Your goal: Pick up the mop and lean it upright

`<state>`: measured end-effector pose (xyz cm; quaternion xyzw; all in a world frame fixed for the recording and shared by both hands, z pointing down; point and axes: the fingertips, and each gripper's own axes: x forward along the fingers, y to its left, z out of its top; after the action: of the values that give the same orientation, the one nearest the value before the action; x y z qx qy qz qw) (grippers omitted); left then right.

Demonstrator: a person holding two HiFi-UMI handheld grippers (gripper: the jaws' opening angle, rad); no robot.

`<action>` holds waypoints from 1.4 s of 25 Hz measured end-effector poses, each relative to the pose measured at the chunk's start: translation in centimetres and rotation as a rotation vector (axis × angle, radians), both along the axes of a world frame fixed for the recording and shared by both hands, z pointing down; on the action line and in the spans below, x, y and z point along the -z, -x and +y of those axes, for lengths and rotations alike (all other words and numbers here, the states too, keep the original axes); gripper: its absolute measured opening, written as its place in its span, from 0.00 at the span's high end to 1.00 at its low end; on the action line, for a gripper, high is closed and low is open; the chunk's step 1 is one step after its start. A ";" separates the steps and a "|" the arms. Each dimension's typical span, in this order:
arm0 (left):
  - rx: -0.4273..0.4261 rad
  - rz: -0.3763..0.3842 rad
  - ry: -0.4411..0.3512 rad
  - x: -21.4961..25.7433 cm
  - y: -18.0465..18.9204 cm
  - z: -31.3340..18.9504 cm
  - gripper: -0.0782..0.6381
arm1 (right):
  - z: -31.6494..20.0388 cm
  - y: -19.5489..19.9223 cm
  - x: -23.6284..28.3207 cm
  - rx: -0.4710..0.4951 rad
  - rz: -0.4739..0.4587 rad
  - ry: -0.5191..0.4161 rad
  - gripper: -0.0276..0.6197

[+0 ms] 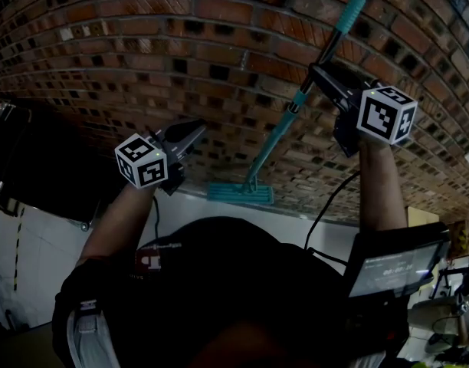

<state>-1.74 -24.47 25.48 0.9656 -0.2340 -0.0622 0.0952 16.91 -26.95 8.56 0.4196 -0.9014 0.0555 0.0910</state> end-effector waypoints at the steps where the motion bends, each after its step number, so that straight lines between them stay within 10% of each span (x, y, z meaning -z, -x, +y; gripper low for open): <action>1: 0.000 -0.003 0.001 -0.2 0.0 0.1 0.88 | 0.0 0.0 -0.5 -0.002 0.000 0.002 0.79; 35: -0.101 -0.127 0.173 -15.4 -4.7 3.5 0.88 | 0.2 0.8 -29.8 -0.040 0.063 0.103 0.79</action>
<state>2.93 -20.96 40.87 0.9662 -0.1952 0.0245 0.1663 16.13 -26.76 38.40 0.4338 -0.8855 0.0905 0.1395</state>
